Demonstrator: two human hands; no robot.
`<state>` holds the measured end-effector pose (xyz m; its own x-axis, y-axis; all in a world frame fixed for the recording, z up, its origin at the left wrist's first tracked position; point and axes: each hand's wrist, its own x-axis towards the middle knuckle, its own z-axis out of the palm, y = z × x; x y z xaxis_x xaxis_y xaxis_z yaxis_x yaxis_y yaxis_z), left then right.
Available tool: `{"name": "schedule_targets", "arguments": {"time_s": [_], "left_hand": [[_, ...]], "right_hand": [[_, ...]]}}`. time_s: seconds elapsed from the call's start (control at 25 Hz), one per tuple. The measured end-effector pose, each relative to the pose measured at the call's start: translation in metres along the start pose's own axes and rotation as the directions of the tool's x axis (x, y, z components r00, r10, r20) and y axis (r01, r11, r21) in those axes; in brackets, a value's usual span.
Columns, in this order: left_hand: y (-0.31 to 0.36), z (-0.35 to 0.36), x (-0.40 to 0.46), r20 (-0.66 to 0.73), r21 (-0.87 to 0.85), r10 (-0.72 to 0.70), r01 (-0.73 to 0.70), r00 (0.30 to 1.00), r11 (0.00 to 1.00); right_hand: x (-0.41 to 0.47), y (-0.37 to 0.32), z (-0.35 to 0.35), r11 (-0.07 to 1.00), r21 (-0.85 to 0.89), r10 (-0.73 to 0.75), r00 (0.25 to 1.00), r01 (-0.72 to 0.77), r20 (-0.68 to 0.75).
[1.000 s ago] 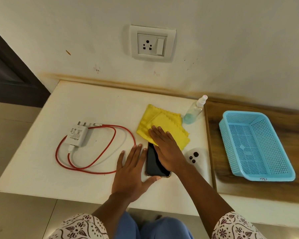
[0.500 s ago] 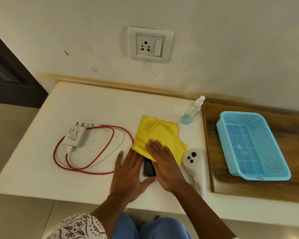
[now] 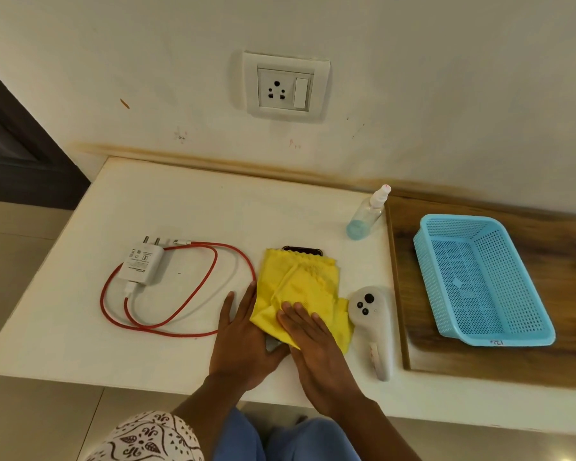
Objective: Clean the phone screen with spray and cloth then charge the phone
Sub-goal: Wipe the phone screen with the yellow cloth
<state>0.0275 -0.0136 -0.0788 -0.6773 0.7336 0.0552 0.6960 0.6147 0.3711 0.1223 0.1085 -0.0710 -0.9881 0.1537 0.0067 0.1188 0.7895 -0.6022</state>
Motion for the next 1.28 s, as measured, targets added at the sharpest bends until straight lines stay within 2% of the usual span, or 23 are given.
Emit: {"name": "schedule_targets", "arguments": {"time_s": [0.24,0.4,0.48,0.56,0.64,0.68,0.72,0.76,0.8,0.84,0.88,0.92,0.96,1.0,1.04,1.08,1.12,1.16,1.2,1.24,1.28], "left_hand": [[0.001,-0.005,0.000,0.019,0.068,0.015,-0.017,1.000,0.998],[0.002,-0.009,0.000,0.106,0.080,0.009,-0.017,0.994,0.997],[-0.001,-0.006,-0.003,0.046,0.114,0.029,-0.035,0.999,0.993],[0.001,-0.004,-0.001,0.116,0.157,-0.040,0.022,0.992,0.987],[-0.001,0.002,0.008,0.174,0.247,-0.102,0.057,0.979,0.967],[-0.005,0.007,0.014,0.149,0.321,-0.076,0.024,0.986,0.947],[-0.008,0.008,0.013,0.222,0.336,-0.096,0.017,0.970,0.942],[-0.012,0.018,0.010,0.231,0.299,-0.101,0.029,0.968,0.954],[-0.017,0.023,0.002,0.378,0.237,-0.127,0.037,0.917,0.971],[-0.028,0.029,-0.013,0.514,0.199,-0.090,-0.016,0.853,0.980],[-0.035,0.031,-0.018,0.334,0.300,-0.237,0.135,0.912,0.944],[-0.037,0.027,-0.024,0.181,0.096,-0.283,0.270,0.942,0.958],[-0.031,0.030,-0.025,0.092,0.014,-0.305,0.305,0.948,0.952],[-0.018,0.013,-0.013,0.062,-0.089,-0.300,0.305,0.952,0.948],[-0.014,0.013,-0.013,-0.018,-0.029,-0.144,0.144,0.989,0.989],[-0.003,0.007,-0.004,0.041,-0.100,-0.097,0.101,0.994,0.990],[-0.001,0.002,0.000,0.041,-0.007,-0.050,0.051,0.998,0.999],[0.002,0.000,0.002,0.091,0.003,-0.081,0.081,0.993,0.997],[0.000,0.003,0.004,0.083,0.010,-0.109,0.109,0.991,0.994],[-0.001,0.004,0.001,0.102,0.028,-0.117,0.115,0.988,0.993],[-0.001,0.005,0.000,0.093,0.025,-0.116,0.114,0.989,0.993]], "right_hand": [[-0.021,-0.011,-0.001,0.986,0.165,0.014,1.000,-0.015,0.010],[-0.034,-0.024,-0.026,0.903,0.406,0.093,0.986,-0.144,0.142],[-0.037,-0.034,-0.045,0.792,0.531,0.176,0.946,-0.301,0.274],[-0.040,-0.042,-0.059,0.665,0.588,0.242,0.878,-0.461,0.414],[-0.044,-0.047,-0.073,0.526,0.645,0.297,0.830,-0.555,0.472],[-0.046,-0.048,-0.080,0.426,0.687,0.319,0.808,-0.588,0.495],[-0.047,-0.049,-0.088,0.307,0.724,0.320,0.784,-0.617,0.532],[-0.046,-0.050,-0.096,0.165,0.758,0.310,0.763,-0.631,0.568],[-0.045,-0.051,-0.104,0.042,0.792,0.296,0.764,-0.609,0.572],[-0.044,-0.050,-0.111,-0.053,0.820,0.294,0.776,-0.569,0.558],[-0.042,-0.050,-0.118,-0.119,0.848,0.299,0.796,-0.516,0.526],[-0.036,-0.051,-0.125,-0.165,0.869,0.298,0.817,-0.466,0.494],[-0.028,-0.052,-0.135,-0.178,0.891,0.283,0.846,-0.417,0.452],[-0.018,-0.052,-0.146,-0.156,0.917,0.285,0.872,-0.368,0.398],[-0.005,-0.051,-0.156,-0.100,0.941,0.325,0.883,-0.324,0.338],[0.010,-0.047,-0.166,-0.011,0.955,0.388,0.879,-0.295,0.276],[0.026,-0.040,-0.173,0.106,0.956,0.461,0.865,-0.274,0.197],[0.044,-0.034,-0.178,0.271,0.925,0.529,0.844,-0.267,0.089],[0.063,-0.027,-0.180,0.474,0.833,0.572,0.819,-0.285,-0.046],[0.080,-0.019,-0.176,0.660,0.684,0.569,0.801,-0.310,-0.186],[0.096,-0.010,-0.168,0.791,0.515,0.522,0.802,-0.329,-0.289]]}}
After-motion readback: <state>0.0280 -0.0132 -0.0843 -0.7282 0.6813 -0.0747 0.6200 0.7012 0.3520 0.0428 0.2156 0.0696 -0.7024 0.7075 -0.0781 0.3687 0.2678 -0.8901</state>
